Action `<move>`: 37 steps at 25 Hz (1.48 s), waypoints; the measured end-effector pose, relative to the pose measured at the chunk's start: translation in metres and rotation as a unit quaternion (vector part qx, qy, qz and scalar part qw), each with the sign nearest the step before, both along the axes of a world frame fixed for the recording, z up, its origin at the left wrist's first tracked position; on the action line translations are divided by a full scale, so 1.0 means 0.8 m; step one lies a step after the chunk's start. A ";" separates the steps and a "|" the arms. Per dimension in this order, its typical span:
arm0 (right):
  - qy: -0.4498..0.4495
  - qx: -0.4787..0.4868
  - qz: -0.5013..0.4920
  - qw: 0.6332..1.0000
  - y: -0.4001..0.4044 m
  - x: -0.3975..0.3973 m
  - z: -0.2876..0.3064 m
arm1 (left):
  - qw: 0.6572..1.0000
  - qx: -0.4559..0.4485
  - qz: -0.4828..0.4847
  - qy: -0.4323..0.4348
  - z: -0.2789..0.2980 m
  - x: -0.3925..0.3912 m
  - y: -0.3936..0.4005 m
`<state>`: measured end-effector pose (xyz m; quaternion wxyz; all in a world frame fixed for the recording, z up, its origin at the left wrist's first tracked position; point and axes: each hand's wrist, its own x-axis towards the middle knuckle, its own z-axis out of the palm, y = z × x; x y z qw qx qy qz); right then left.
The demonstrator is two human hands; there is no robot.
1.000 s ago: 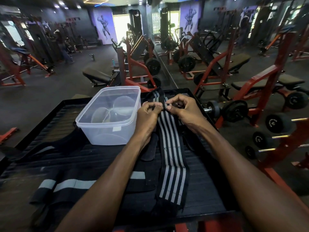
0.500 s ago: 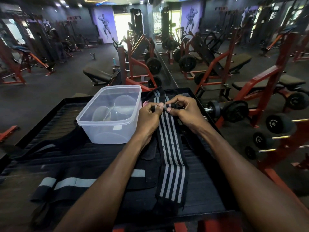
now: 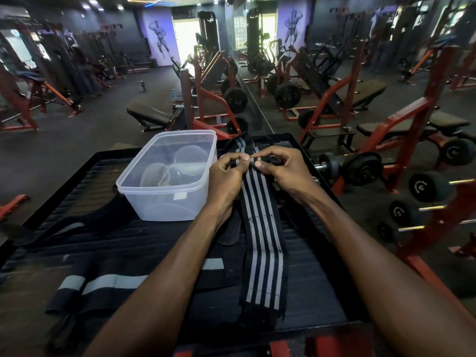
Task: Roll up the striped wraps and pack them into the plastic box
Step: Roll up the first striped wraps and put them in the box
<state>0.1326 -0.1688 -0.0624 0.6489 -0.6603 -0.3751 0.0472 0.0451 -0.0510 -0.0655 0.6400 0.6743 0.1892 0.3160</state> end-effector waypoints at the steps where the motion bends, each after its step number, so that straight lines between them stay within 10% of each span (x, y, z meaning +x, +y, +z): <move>1: 0.001 0.003 -0.001 1.000 0.000 0.000 0.000 | 1.000 -0.018 -0.010 0.011 0.002 0.000 -0.001; 37: 0.073 -0.049 -0.009 0.996 0.005 -0.004 -0.001 | 1.000 0.010 0.006 0.020 -0.008 0.005 0.001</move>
